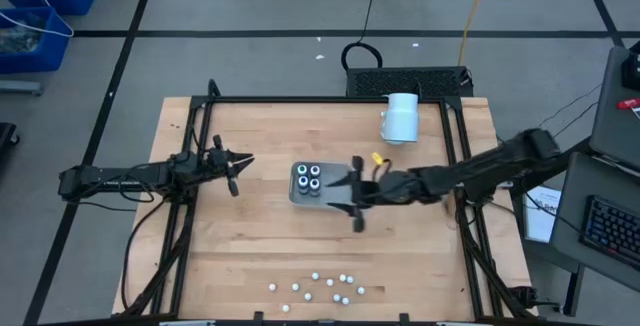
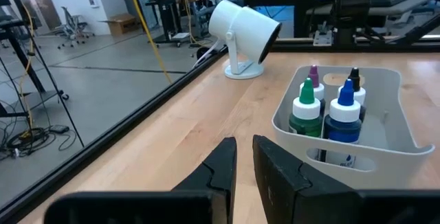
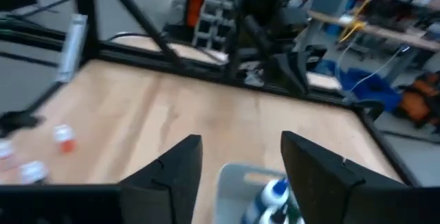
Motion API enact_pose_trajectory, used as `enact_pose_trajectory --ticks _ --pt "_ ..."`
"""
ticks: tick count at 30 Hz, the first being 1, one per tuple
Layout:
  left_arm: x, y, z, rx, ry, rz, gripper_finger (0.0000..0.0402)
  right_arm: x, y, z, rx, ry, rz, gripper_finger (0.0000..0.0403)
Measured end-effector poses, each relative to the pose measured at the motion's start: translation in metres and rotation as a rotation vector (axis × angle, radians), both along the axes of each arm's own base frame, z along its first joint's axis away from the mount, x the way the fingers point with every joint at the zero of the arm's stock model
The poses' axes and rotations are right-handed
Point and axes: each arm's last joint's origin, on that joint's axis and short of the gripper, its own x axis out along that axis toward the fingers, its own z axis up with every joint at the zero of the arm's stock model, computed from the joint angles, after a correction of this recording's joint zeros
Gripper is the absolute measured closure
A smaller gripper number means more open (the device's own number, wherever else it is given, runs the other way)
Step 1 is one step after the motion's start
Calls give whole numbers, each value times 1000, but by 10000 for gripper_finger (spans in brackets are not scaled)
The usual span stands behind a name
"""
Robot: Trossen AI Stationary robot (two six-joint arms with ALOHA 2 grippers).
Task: Pick & Place food coloring
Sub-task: Put the small yellow food coloring bottle into the gray bin
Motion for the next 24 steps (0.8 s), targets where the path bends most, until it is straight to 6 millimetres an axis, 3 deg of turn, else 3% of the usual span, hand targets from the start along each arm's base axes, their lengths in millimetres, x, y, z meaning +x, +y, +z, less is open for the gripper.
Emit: enact_pose_trajectory --ticks 5,8,12,19,24 --pt "0 0 0 -5 -6 1 344 -48 -2 7 73 -11 19 287" --pt "0 0 0 -18 -12 3 344 -73 -9 -7 140 -27 -1 335" --pt "0 0 0 -20 -13 3 344 -99 -19 -42 179 -83 -60 392" --pt "0 0 -1 -33 -9 4 344 -136 -35 -94 276 -148 -63 393" --pt "-1 0 -4 -8 41 1 344 -157 -46 -104 325 -235 -30 401"
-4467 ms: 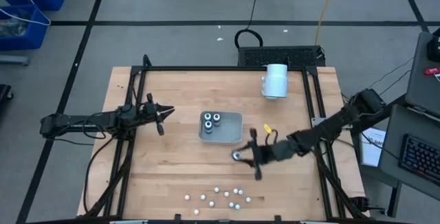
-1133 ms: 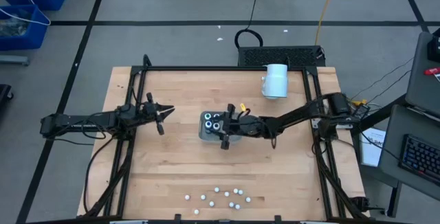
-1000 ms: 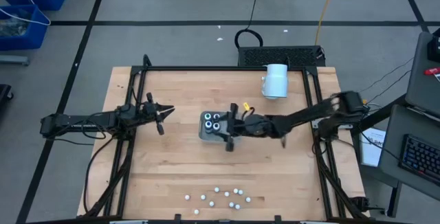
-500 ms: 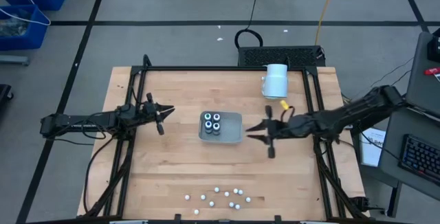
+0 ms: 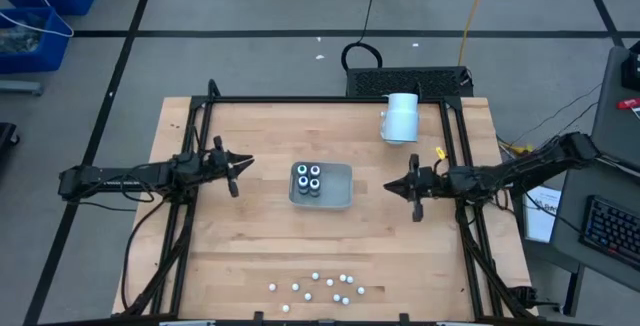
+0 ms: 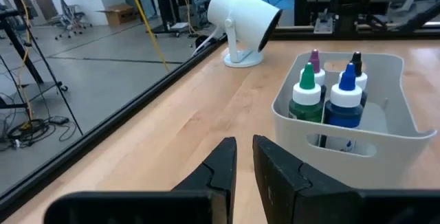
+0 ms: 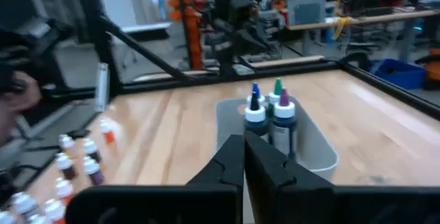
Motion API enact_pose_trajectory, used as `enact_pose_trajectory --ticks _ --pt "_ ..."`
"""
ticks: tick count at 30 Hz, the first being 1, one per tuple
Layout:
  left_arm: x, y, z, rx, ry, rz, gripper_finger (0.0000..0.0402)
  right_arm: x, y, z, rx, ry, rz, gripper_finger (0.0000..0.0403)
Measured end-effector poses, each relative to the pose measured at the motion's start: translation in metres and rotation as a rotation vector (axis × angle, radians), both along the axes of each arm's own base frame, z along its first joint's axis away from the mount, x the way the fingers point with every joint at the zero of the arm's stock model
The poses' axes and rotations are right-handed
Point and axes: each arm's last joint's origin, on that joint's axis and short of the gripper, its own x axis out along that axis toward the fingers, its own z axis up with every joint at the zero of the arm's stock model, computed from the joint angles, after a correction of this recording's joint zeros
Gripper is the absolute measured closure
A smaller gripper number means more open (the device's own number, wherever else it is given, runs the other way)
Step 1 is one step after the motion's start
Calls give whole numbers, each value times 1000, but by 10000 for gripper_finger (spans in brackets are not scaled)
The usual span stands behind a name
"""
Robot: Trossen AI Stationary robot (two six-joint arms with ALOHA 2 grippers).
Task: Pick & Place food coloring
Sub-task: Put the small yellow food coloring bottle into the gray bin
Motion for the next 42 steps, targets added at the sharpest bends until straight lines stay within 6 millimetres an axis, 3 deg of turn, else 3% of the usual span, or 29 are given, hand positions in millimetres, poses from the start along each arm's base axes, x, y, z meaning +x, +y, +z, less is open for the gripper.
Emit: enact_pose_trajectory --ticks 14,17,21,25,29,34,42 --pt "1 -1 0 28 11 -58 344 -25 -10 5 -30 -24 -24 403" --pt "1 -2 2 11 -18 -66 344 -26 -10 -3 -66 -26 -25 403" --pt "1 -2 6 -70 -85 -51 344 -29 -12 9 -45 -215 -56 403" --pt "1 -2 2 -33 -33 -71 344 -28 -14 4 -82 -157 -158 403" --pt "2 -5 -3 -27 46 -144 344 -28 -14 6 -130 -175 -148 403" --pt "12 -11 24 -13 65 -156 344 -27 -11 3 -195 -147 -66 403" --pt "44 -30 78 -35 322 -136 344 -27 -12 0 -317 -111 -79 403"
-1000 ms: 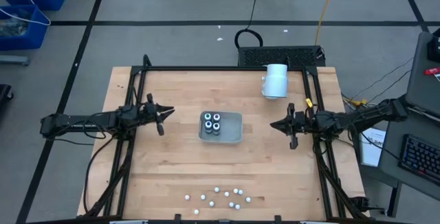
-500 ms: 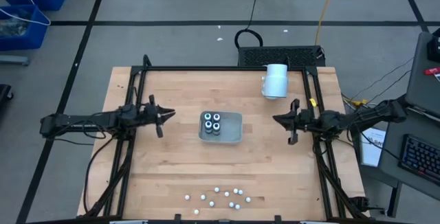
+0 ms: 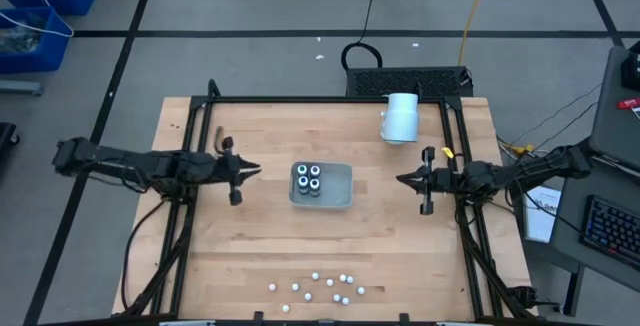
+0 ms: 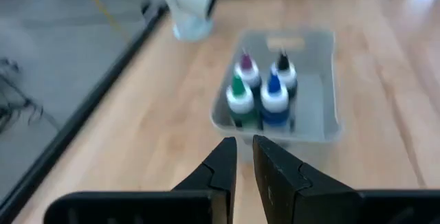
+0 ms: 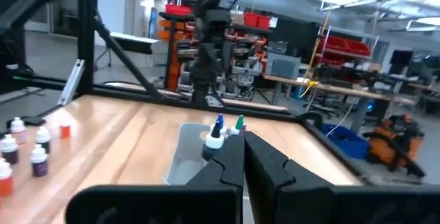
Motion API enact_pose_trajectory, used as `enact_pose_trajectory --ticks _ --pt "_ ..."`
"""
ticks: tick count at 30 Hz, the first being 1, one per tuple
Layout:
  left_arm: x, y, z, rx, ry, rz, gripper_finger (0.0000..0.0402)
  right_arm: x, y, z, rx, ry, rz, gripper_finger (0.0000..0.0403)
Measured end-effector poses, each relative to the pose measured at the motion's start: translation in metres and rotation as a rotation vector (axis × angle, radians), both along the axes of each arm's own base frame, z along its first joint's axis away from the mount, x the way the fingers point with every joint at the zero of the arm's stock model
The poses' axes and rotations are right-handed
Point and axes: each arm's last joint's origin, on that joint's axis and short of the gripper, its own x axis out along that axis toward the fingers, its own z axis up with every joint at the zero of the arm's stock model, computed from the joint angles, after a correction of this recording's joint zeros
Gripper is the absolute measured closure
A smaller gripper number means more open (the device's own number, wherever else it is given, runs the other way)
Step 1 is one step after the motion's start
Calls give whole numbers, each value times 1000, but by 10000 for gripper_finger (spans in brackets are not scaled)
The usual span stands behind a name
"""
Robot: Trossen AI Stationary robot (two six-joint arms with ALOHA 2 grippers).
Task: Pick & Place food coloring
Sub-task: Put the small yellow food coloring bottle into the gray bin
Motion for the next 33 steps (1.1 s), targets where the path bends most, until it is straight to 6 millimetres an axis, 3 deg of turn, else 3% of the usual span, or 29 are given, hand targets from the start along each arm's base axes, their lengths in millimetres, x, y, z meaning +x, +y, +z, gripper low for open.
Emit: enact_pose_trajectory --ticks 6,14,19,23,26,33 --pt "37 -36 11 -43 303 -71 344 -1 -1 6 7 -58 -12 403" --pt "82 -113 18 -235 512 -237 344 -1 -1 6 6 -64 -13 403" --pt "96 -162 20 -349 603 -317 344 -1 -1 9 -5 -93 -17 403" --pt "99 -195 16 -316 641 -413 344 -2 -1 11 -4 -116 -18 403" --pt "101 -206 12 -296 633 -381 344 -2 -1 11 -27 -109 -21 403" --pt "103 -211 -1 -359 661 -231 341 -1 -1 9 -26 -90 -20 403"
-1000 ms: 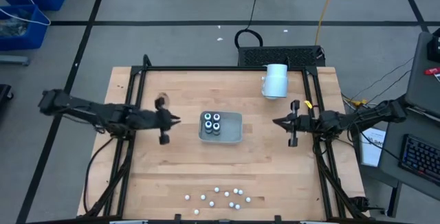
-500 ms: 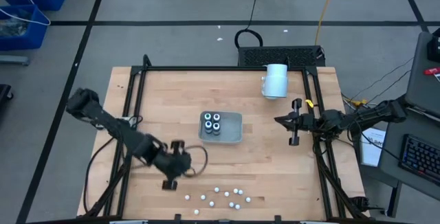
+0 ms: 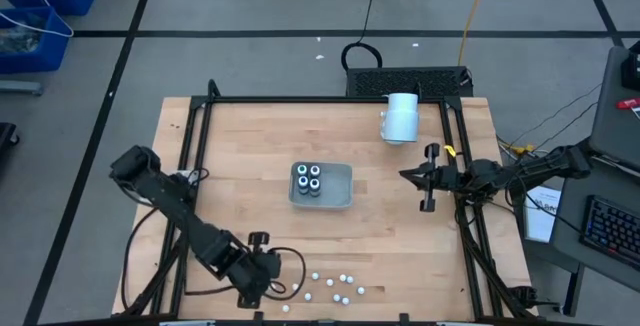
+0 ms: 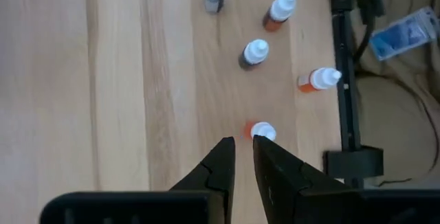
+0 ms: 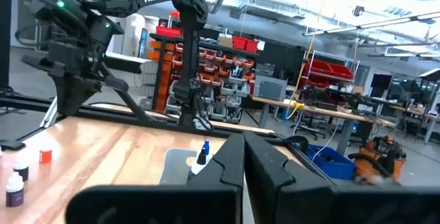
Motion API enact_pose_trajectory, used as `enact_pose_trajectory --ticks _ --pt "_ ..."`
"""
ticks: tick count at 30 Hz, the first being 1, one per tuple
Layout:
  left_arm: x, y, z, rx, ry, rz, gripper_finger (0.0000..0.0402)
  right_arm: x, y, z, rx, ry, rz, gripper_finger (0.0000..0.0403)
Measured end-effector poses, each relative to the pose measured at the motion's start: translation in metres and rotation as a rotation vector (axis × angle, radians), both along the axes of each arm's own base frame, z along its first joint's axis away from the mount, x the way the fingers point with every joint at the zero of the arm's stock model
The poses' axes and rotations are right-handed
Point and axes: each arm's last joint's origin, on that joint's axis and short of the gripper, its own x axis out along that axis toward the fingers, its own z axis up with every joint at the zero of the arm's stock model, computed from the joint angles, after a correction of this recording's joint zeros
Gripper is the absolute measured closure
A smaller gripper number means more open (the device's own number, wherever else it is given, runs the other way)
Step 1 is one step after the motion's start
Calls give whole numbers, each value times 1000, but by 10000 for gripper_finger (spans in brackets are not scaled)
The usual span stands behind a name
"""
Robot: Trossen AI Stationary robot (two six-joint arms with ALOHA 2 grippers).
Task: Pick & Place food coloring
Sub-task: Put the small yellow food coloring bottle into the gray bin
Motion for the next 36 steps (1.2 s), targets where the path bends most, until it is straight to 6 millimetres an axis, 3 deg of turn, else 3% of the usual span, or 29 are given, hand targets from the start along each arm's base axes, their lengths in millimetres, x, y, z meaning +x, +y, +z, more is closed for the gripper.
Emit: enact_pose_trajectory --ticks 4,12,16,23,36 --pt "2 -4 -12 -34 72 25 312 0 0 0 24 0 5 403" --pt "8 -13 -37 -52 160 -15 199 0 0 0 27 -3 5 403" --pt "11 -15 -46 -32 175 -46 167 0 0 0 27 -3 6 403" --pt "19 -20 -58 -77 164 -119 167 0 0 0 28 -3 5 403" --pt "26 -17 -59 -102 149 -141 195 0 0 0 27 -3 5 403"
